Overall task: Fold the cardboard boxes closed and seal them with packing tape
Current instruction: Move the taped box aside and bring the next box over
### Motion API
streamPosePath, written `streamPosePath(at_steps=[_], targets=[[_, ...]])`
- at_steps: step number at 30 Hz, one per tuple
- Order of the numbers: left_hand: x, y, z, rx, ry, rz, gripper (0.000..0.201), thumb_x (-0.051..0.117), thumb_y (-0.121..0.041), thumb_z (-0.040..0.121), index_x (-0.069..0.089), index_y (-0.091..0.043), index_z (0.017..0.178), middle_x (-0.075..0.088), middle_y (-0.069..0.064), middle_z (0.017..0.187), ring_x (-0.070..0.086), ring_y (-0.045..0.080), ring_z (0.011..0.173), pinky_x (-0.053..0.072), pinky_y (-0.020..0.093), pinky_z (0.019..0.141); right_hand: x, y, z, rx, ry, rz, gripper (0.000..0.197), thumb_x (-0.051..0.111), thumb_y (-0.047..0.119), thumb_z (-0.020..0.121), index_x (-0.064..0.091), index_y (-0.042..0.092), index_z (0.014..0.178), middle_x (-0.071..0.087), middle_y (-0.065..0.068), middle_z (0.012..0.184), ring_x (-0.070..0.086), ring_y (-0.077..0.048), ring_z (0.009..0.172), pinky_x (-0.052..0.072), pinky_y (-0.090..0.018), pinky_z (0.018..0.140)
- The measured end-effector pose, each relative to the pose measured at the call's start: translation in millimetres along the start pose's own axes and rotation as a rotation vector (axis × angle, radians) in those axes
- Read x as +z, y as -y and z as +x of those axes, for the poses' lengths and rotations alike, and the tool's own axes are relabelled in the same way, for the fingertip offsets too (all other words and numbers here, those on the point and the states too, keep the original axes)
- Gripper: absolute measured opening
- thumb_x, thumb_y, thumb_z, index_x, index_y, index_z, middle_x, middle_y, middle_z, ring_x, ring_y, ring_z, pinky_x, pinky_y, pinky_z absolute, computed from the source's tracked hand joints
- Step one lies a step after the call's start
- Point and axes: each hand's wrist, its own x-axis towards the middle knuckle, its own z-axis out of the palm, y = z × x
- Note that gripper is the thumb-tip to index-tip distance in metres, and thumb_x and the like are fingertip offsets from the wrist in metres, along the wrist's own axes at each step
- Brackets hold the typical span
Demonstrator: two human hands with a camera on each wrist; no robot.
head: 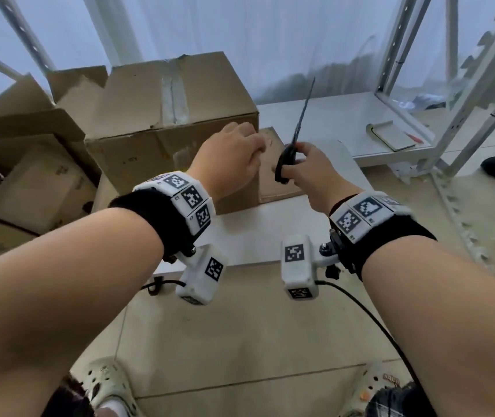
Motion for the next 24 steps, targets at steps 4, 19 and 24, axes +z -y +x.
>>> streamPosePath(at_steps=[4, 19, 24], targets=[[-25.1, 33.4, -34.7, -0.201, -0.058, -0.020, 0.025, 0.046, -0.022, 0.096, 0.057, -0.013, 0.117, 0.053, 0.007, 0.116, 0.050, 0.025, 0.108, 0.046, 0.037, 0.090, 25.0, 13.8, -14.1, -0.090, 0.130, -0.070, 0.038, 0.073, 0.025, 0.084, 0.050, 0.015, 0.113, 0.058, -0.013, 0.115, 0.057, -0.023, 0.102, 0.051, -0.015, 0.074], [-24.8, 90.7, -78.9, -0.898, -0.077, -0.426, 0.072, 0.064, -0.058, 0.079, 0.030, -0.011, 0.122, 0.028, 0.011, 0.123, 0.043, 0.030, 0.108, 0.042, 0.041, 0.097, 55.9, 52.0, 10.5, -0.250, -0.155, -0.498, 0.069, 0.071, 0.059, 0.075, 0.040, 0.025, 0.126, 0.054, 0.007, 0.118, 0.050, -0.022, 0.120, 0.032, -0.047, 0.106], [-19.9, 100.3, -79.1, -0.825, -0.077, -0.661, 0.052, 0.068, -0.042, 0.083, 0.033, -0.023, 0.117, 0.035, 0.003, 0.120, 0.045, 0.021, 0.106, 0.044, 0.037, 0.094, 67.5, 46.7, 23.3, -0.292, -0.160, -0.300, 0.059, 0.074, 0.061, 0.067, 0.046, 0.031, 0.110, 0.052, 0.022, 0.096, 0.056, -0.014, 0.106, 0.041, -0.046, 0.102]])
